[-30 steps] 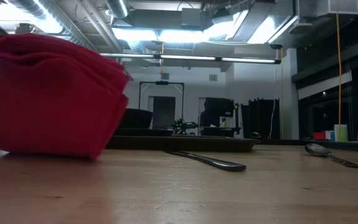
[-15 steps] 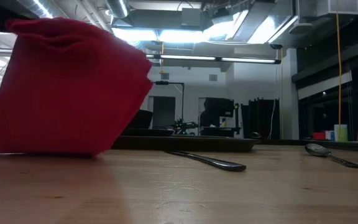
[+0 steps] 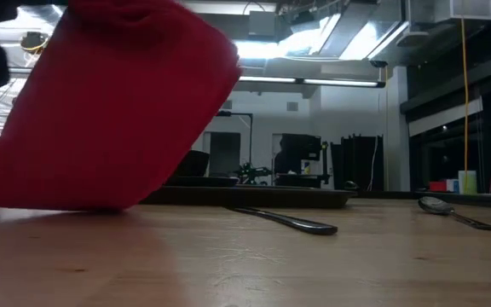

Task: Set up tray
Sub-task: Put the red napkin on the brown tray to the right of the black plate

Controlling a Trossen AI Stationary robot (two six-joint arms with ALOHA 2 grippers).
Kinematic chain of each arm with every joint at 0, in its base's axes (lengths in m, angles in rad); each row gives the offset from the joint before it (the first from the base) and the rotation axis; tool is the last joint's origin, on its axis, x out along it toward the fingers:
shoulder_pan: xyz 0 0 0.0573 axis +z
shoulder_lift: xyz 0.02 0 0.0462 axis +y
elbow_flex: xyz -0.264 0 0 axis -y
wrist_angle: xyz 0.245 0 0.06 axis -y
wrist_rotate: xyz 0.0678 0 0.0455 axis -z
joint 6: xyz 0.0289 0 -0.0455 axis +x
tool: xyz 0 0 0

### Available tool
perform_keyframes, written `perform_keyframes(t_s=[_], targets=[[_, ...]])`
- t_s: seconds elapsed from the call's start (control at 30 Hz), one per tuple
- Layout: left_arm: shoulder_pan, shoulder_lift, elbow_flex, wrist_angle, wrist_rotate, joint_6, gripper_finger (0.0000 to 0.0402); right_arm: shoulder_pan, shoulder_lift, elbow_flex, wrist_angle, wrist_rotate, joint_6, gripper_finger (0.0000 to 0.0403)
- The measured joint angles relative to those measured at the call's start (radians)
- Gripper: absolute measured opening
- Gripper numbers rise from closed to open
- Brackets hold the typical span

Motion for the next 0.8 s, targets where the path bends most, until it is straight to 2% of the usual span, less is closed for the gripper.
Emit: perform_keyframes(t_s=[0.13, 0.4, 0.8], targets=[[0.018, 0.0, 0.0, 0.058, 0.01, 0.078, 0.0003, -0.008, 0.0, 0.0, -0.022, -0.001, 0.048, 0.0183], [0.04, 0.0, 0.0, 0.096, 0.036, 0.089, 0.0003, -0.015, 0.0, 0.0, -0.048, -0.003, 0.053, 0.0184], [0.04, 0.0, 0.017, 0.166, 0.06, 0.185, 0.0003, -0.03, 0.0, 0.0, -0.115, -0.003, 0.052, 0.0184]])
